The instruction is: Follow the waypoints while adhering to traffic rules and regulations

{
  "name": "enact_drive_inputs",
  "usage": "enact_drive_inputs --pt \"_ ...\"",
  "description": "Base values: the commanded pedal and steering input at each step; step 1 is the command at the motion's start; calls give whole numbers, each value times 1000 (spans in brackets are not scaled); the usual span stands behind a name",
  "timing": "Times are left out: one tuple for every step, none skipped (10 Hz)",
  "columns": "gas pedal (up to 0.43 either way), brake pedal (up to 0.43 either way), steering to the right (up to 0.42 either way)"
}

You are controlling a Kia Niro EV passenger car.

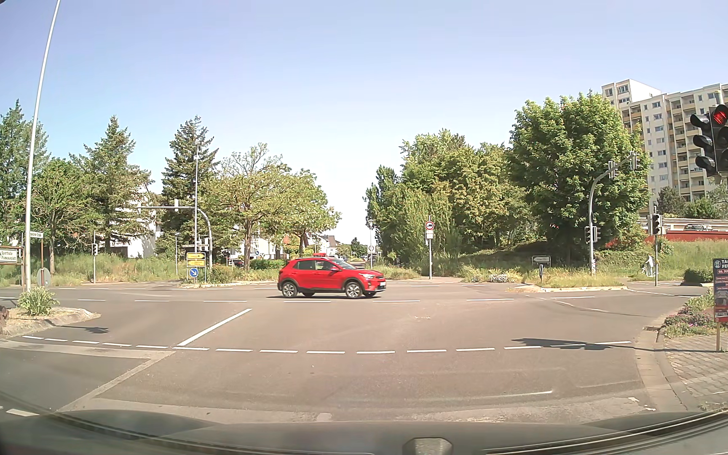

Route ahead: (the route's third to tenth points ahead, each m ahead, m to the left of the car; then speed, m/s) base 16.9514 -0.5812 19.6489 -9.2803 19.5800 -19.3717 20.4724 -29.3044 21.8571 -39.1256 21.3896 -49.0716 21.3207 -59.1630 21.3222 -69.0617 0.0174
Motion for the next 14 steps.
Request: enact_drive_inputs --pt "0 183 93" --pt "0 183 93" --pt "0 183 93" --pt "0 183 93" --pt "0 183 93" --pt "0 183 93" --pt "0 183 92" --pt "0 183 92" --pt "0 183 92" --pt "0 183 92" --pt "0 183 91" --pt "0 183 92" --pt "0 183 91" --pt "0 177 91"
